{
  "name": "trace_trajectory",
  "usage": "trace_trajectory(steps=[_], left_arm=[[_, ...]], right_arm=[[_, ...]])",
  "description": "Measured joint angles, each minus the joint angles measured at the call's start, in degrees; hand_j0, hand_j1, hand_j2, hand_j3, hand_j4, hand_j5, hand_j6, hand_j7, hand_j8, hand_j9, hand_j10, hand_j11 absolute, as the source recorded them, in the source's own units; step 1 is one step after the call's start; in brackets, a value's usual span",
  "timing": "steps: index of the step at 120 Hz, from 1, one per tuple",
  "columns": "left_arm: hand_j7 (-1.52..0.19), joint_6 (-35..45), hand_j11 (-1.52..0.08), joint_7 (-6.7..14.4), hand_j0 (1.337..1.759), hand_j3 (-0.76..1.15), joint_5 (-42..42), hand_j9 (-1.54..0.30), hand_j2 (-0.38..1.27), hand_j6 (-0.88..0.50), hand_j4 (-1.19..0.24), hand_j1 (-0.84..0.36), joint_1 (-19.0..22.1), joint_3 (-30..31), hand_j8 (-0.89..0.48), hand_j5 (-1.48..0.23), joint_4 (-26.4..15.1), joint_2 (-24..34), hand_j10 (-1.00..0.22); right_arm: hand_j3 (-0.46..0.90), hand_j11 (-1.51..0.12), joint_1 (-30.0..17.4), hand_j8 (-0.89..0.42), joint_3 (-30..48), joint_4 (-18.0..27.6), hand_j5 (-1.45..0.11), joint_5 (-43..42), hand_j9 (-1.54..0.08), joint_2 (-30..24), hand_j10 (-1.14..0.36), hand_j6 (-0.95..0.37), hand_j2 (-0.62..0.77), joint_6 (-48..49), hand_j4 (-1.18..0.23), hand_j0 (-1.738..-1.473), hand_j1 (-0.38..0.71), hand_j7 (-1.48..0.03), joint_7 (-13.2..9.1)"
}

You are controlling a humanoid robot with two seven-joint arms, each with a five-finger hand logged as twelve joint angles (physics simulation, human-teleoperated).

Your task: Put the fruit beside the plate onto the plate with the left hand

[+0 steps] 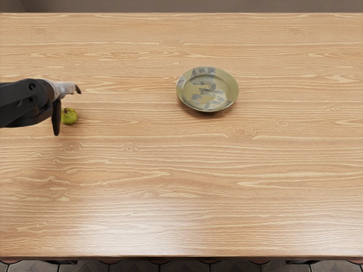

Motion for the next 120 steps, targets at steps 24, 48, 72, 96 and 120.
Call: trace_trajectory(steps=[24, 48, 72, 96, 120], left_arm=[[-0.22, 1.16, -0.22, 0.0, 1.658, 0.0, 0.36, -0.22, 0.04, -0.18, -0.17, 0.15, 0.42, 0.99, -0.18, -0.22, 0.33, -1.03, -0.17], [-0.23, 3.28, -0.23, 0.0, 1.658, 0.0, 1.14, -0.23, 0.04, -0.18, -0.18, 0.14, 0.87, 1.3, -0.18, -0.23, 0.38, -2.01, -0.18], [-0.24, 3.64, -0.24, 0.0, 1.658, 0.0, 1.24, -0.24, 0.04, -0.19, -0.19, 0.13, 1.54, 1.34, -0.19, -0.24, 0.42, -2.02, -0.19], [-0.24, 3.69, -0.24, 0.0, 1.658, 0.0, 1.18, -0.24, 0.04, -0.19, -0.19, 0.13, 1.99, 1.35, -0.19, -0.24, 1.15, -2.34, -0.19], [-0.27, 3.57, -0.27, 0.0, 1.658, 0.0, 0.78, -0.27, 0.04, -0.22, -0.22, 0.1, 2.43, 1.35, -0.22, -0.28, 2.09, -2.37, -0.21]], right_arm=[[0.0, -0.04, 0.0, -0.03, -0.01, -0.01, -0.04, 0.04, -0.04, 0.0, -0.03, -0.03, -0.01, 0.0, -0.03, -1.658, -0.31, -0.04, 0.0], [0.0, -0.04, 0.0, -0.03, 0.0, -0.01, -0.04, 0.04, -0.04, 0.0, -0.03, -0.03, -0.01, 0.0, -0.03, -1.658, -0.31, -0.04, 0.0], [0.0, -0.04, 0.0, -0.03, 0.0, -0.01, -0.04, 0.03, -0.04, 0.0, -0.03, -0.03, -0.01, 0.0, -0.03, -1.658, -0.31, -0.04, 0.0], [0.0, -0.04, 0.0, -0.03, 0.0, -0.01, -0.04, 0.04, -0.04, 0.0, -0.03, -0.03, -0.01, 0.0, -0.03, -1.658, -0.31, -0.04, 0.0], [0.0, -0.04, 0.0, -0.03, 0.0, -0.01, -0.04, 0.04, -0.04, 0.0, -0.03, -0.03, -0.01, 0.0, -0.03, -1.658, -0.31, -0.04, 0.0]])
